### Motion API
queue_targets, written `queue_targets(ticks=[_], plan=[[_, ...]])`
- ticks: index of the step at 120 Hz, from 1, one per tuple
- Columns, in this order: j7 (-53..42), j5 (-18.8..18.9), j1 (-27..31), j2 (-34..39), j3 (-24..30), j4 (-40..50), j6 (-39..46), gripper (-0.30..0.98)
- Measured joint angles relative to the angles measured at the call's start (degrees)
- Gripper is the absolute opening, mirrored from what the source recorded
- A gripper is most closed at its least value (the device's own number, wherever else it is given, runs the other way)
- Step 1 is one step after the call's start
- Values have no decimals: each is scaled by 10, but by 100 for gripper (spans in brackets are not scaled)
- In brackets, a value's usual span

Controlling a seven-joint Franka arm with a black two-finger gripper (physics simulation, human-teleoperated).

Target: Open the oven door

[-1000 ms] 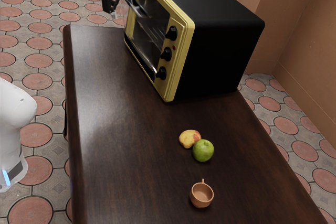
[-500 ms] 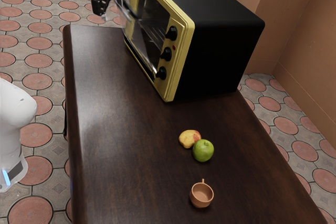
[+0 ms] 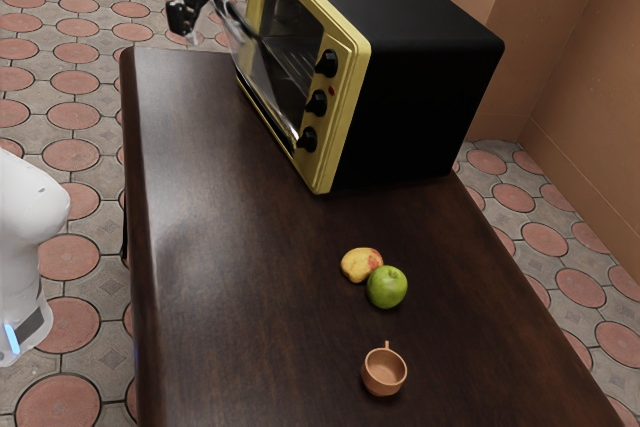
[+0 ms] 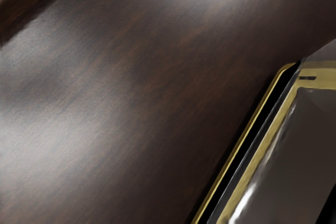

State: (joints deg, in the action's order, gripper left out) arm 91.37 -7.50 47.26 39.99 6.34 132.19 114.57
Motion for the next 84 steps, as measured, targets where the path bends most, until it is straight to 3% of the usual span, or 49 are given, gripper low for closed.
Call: queue_targets(ticks=[84], plan=[[0,-1,-2,45,-31,60,8,68]])
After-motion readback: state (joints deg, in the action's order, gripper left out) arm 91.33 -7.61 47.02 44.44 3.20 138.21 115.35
